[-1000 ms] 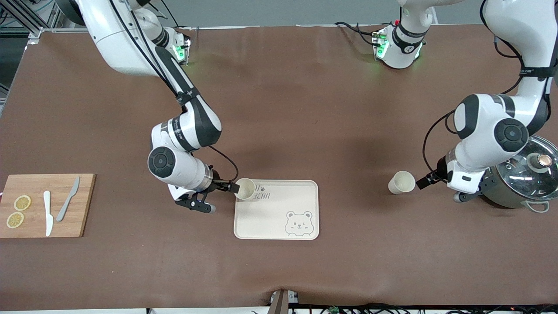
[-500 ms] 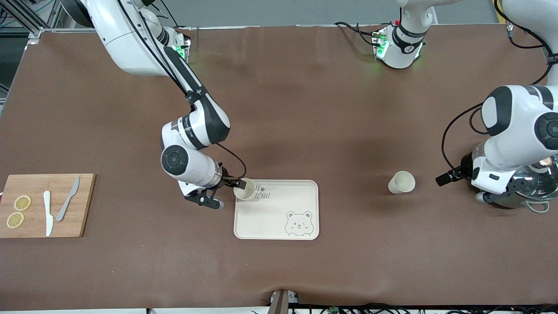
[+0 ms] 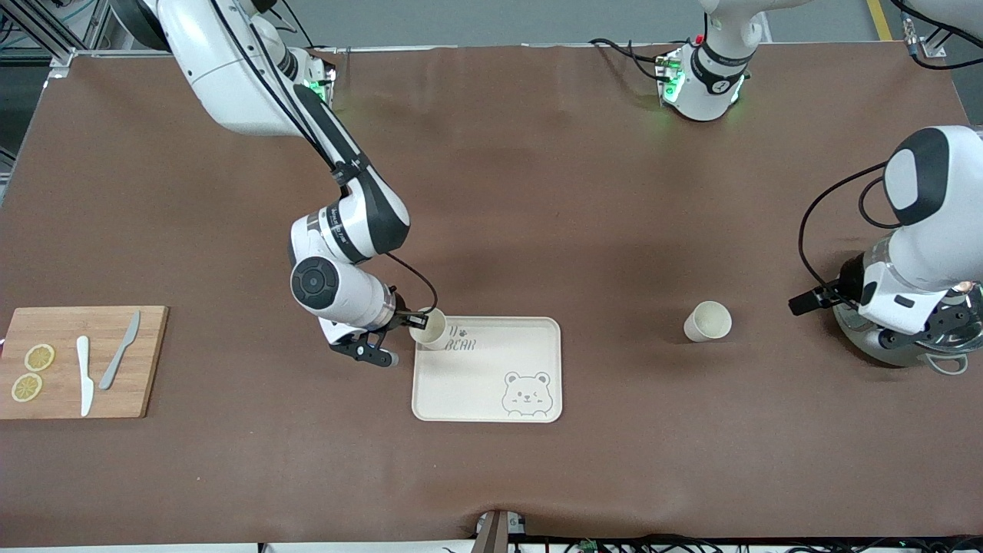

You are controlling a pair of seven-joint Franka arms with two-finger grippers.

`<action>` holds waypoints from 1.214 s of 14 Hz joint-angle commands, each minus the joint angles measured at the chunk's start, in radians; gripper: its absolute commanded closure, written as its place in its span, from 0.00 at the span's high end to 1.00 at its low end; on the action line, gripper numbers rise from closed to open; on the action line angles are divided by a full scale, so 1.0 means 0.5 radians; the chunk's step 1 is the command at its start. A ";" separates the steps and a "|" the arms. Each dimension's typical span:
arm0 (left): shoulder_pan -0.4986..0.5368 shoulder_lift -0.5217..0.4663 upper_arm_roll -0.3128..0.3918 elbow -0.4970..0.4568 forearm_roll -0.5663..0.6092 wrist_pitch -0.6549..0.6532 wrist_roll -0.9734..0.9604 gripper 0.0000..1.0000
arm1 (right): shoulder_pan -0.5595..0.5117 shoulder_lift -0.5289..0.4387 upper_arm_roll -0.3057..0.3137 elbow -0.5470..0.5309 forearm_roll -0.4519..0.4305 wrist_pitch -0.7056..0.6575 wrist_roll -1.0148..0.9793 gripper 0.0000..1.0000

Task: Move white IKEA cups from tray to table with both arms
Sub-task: 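Grasp the other white cup on the tray with the right gripper, then carry the cup toward the cutting board with the right gripper and release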

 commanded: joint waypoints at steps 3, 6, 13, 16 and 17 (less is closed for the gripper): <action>0.083 -0.022 -0.007 0.075 0.040 -0.053 0.185 1.00 | 0.006 -0.025 -0.003 0.027 0.022 -0.024 0.028 0.00; 0.080 -0.053 -0.019 0.117 0.040 -0.111 0.207 1.00 | -0.033 -0.049 0.000 0.097 0.031 -0.088 0.016 0.00; 0.071 -0.117 -0.031 0.240 0.022 -0.283 0.226 1.00 | -0.318 -0.374 -0.024 0.183 -0.158 -0.821 -0.296 0.00; 0.077 -0.166 -0.031 0.244 0.022 -0.299 0.296 1.00 | -0.475 -0.619 -0.021 -0.092 -0.263 -0.893 -0.493 0.00; 0.074 -0.181 -0.028 0.244 0.025 -0.299 0.296 1.00 | -0.521 -0.714 -0.024 -0.208 -0.270 -0.878 -0.603 0.00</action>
